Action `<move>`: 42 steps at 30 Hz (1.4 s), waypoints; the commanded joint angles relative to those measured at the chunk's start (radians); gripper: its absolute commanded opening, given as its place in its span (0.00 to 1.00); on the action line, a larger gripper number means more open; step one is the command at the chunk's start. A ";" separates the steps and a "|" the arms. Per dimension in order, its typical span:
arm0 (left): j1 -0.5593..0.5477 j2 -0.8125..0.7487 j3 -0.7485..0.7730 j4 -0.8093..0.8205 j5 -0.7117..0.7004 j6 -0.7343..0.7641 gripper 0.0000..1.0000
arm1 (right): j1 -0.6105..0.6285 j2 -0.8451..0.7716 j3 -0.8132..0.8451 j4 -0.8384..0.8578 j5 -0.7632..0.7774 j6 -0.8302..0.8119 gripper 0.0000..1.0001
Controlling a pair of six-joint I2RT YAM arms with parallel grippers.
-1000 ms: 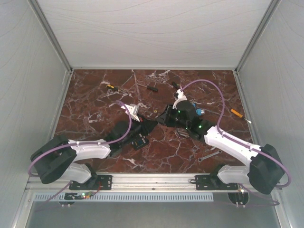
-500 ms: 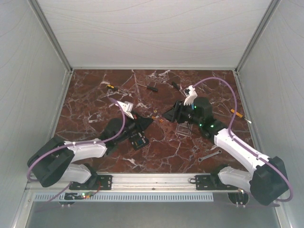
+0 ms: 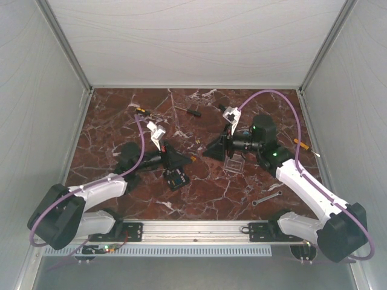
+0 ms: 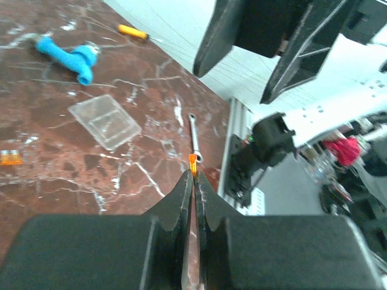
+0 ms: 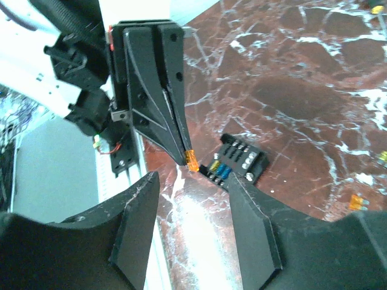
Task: Snap on the fuse box
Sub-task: Pick up the fuse from the center of the board.
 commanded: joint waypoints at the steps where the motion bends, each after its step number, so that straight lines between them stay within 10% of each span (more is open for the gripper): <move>1: 0.006 -0.008 0.061 0.091 0.194 -0.071 0.00 | 0.005 0.001 0.041 -0.002 -0.165 -0.057 0.46; 42: -0.026 0.024 0.096 0.178 0.236 -0.147 0.00 | 0.117 0.097 0.102 -0.060 -0.210 -0.110 0.20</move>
